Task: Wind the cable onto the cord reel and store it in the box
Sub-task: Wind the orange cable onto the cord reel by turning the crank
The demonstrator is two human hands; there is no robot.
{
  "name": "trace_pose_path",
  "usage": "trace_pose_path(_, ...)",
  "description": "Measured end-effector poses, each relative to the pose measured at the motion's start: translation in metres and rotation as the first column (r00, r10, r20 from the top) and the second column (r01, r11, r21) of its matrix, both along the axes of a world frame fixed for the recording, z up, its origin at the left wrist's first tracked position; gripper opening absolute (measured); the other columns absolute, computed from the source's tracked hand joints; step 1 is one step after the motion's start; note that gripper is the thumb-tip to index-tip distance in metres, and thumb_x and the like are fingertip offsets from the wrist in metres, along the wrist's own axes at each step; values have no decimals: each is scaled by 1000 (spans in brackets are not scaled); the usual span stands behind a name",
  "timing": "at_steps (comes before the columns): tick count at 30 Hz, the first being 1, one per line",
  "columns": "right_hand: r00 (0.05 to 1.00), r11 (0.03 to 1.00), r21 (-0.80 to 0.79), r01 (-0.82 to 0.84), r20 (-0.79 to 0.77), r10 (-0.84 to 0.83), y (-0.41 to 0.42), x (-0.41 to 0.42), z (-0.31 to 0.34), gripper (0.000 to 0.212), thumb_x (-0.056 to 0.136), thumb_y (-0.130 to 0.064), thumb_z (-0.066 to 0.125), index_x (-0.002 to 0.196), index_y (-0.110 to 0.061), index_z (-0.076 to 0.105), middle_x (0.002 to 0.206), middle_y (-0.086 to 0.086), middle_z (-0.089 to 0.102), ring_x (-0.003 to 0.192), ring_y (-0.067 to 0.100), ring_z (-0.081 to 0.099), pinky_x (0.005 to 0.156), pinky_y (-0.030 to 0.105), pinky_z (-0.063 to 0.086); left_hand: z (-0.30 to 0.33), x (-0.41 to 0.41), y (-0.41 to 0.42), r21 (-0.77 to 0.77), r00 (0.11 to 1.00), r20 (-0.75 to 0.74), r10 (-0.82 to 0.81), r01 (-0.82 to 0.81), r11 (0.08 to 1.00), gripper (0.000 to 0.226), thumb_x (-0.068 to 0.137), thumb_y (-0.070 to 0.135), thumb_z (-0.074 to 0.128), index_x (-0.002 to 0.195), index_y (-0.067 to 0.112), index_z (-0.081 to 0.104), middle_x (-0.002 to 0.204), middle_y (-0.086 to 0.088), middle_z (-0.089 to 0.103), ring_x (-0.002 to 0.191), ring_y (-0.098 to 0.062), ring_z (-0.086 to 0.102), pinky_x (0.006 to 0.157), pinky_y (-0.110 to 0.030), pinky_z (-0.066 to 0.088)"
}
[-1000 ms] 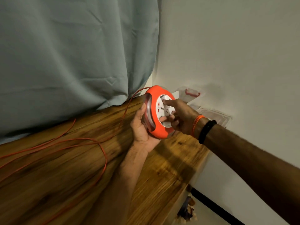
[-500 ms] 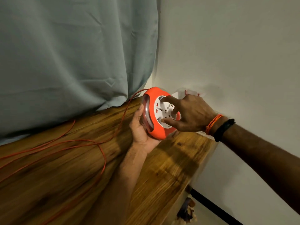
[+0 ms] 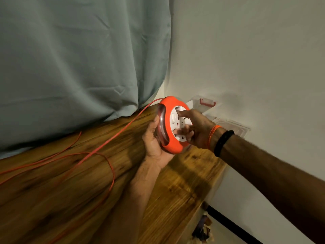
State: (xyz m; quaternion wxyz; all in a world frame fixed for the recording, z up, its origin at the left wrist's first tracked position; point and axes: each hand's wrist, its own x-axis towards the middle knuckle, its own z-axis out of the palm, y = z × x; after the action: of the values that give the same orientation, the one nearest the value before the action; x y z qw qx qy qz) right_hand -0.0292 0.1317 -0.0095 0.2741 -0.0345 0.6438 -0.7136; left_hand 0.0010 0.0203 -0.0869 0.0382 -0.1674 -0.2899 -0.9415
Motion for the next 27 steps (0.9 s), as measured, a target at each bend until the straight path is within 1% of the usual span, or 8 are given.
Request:
trace_pose_path(4,999,1000,21,-22,-28,22,3,3,4,15,98,-30,52,98,-16,53,81,13,61,32,5,55,31,9,26,2,2,-3,-5,1000,9,11,-10,1000,88,71,46,75,147,9,50,141,-20,57,121,-38,60,100,-55,50)
trace_pose_path(7,964,972,227,67,-267,-4,12,4,8,34,93,-35,57,105,-3,61,73,16,69,30,8,52,33,14,26,2,0,-5,-4,1000,-2,20,-20,1000,91,71,48,76,149,10,47,146,-20,53,130,-39,53,108,-57,43)
trace_pose_path(9,811,858,455,238,-579,81,16,3,10,45,90,-45,59,87,-1,71,68,9,77,31,5,54,36,18,37,-1,-3,-8,-11,999,16,30,-29,1000,93,68,49,78,149,13,48,149,-18,52,137,-39,48,113,-59,36)
trace_pose_path(12,420,722,501,478,-852,313,23,2,11,43,84,-54,64,93,-13,74,79,4,78,70,16,72,69,34,58,-5,-5,-11,-9,998,38,43,-43,999,89,70,51,74,148,16,49,149,-18,51,140,-40,45,115,-61,31)
trace_pose_path(15,173,687,500,527,-855,489,25,0,10,50,81,-57,65,116,-20,64,83,4,78,89,26,71,84,41,55,-6,-6,-12,3,1000,13,13,-13,1000,85,75,51,69,150,17,47,152,-17,49,142,-39,43,117,-61,27)
trace_pose_path(19,39,660,537,525,-790,612,27,-5,9,62,82,-62,61,134,-30,52,87,-2,79,97,27,70,88,42,53,-8,-6,-12,-5,998,-22,-54,54,999,90,76,51,71,153,14,41,158,-19,39,147,-41,33,120,-63,17)
trace_pose_path(24,-24,679,526,513,-781,624,21,-10,9,64,83,-60,60,135,-24,51,83,5,77,87,32,71,81,40,55,-6,-6,-12,-2,996,-40,-78,78,997,94,74,49,74,154,14,39,158,-19,38,147,-40,33,120,-62,20)
trace_pose_path(27,204,655,587,476,-798,567,19,-17,-5,56,82,-46,67,130,-19,57,90,8,76,89,30,67,85,35,53,-4,-4,-8,2,997,-56,-53,53,999,91,72,48,76,150,12,45,152,-19,46,141,-39,41,119,-60,23)
